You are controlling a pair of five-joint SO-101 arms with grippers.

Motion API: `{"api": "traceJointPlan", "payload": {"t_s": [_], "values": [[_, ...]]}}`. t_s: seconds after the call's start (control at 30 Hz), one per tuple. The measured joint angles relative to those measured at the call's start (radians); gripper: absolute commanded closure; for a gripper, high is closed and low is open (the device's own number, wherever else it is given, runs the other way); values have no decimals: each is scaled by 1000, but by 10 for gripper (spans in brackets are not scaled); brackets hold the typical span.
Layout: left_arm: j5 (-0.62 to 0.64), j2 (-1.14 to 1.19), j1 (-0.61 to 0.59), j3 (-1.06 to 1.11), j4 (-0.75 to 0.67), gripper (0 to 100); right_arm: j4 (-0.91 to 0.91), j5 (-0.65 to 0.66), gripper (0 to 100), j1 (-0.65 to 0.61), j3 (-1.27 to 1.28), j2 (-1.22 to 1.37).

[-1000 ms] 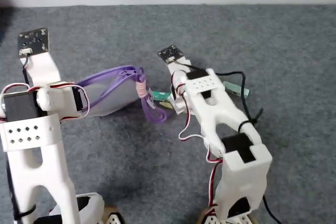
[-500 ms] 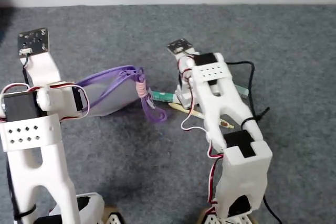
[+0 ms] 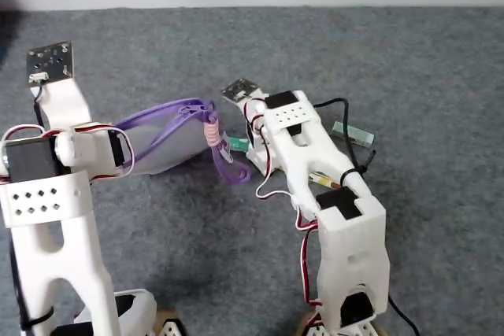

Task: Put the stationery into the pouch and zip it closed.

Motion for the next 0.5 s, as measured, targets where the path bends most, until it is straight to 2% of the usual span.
{"api": "traceJointPlan", "payload": {"t_s": [0.07,0.27,0.5], "values": [[0,0,0,0,0,988,-6,8,995,3,-8,3],[0,0,0,0,0,988,2,12,991,20,-14,3],[0,0,0,0,0,988,126,12,990,41,-12,-126]]}}
